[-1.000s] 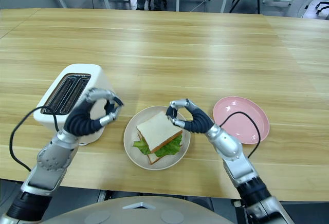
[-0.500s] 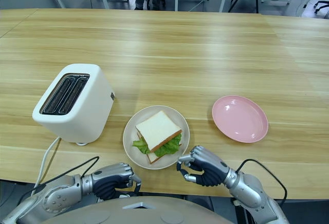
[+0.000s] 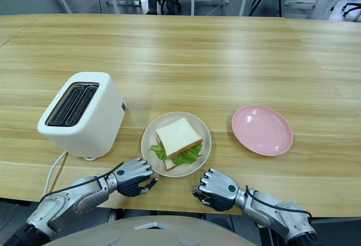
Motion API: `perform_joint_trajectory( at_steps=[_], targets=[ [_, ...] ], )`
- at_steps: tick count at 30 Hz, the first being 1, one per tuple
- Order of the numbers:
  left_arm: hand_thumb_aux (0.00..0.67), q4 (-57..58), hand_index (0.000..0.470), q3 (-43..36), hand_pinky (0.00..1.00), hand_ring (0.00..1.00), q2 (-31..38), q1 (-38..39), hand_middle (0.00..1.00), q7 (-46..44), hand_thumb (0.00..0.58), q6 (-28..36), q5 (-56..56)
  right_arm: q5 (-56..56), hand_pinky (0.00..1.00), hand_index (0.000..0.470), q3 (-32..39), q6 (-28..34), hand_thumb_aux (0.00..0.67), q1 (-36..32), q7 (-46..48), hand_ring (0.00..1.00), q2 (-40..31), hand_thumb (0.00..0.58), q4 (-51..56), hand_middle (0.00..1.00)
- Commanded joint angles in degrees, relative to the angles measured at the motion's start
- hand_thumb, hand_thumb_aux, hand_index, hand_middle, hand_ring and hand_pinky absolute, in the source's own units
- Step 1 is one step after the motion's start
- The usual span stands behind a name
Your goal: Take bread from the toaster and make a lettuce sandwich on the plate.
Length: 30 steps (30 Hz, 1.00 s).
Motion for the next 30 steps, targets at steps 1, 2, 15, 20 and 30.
perform_joint_trajectory(
  at_steps=[1,2,15,20,30],
  targets=[
    [0.670,5.51,0.460,-1.69,1.00,1.00,-1.34,-2.61,1.00,1.59,0.580,1.41,2.84,-0.02,1.00,0.460,4.57,3.55,0.670,-3.25,-0.02,1.00,0.97,0.580,5.19,1.00],
    [0.670,6.97,0.460,-1.94,1.00,1.00,-2.02,-3.74,1.00,2.17,0.580,1.55,2.66,0.89,1.00,0.460,5.44,4.28,0.670,-4.75,-0.30,1.00,1.95,0.580,7.15,1.00],
    [0.670,32.10,0.460,-6.35,1.00,1.00,-12.01,-24.96,1.00,11.76,0.580,4.71,4.15,4.68,1.00,0.460,13.49,18.45,0.670,-36.85,-11.74,1.00,14.12,0.580,45.77,1.00],
    [0.670,43.67,0.460,-8.01,1.00,1.00,-14.34,-33.33,1.00,16.09,0.580,5.58,4.03,6.01,1.00,0.460,16.28,23.01,0.670,-47.85,-16.82,1.00,17.46,0.580,59.61,1.00],
    [0.670,59.32,0.460,-9.95,1.00,1.00,-15.63,-43.02,1.00,25.81,0.580,2.45,1.53,10.50,1.00,0.460,18.89,19.71,0.670,-50.43,-21.26,1.00,17.23,0.580,60.75,1.00]
  ],
)
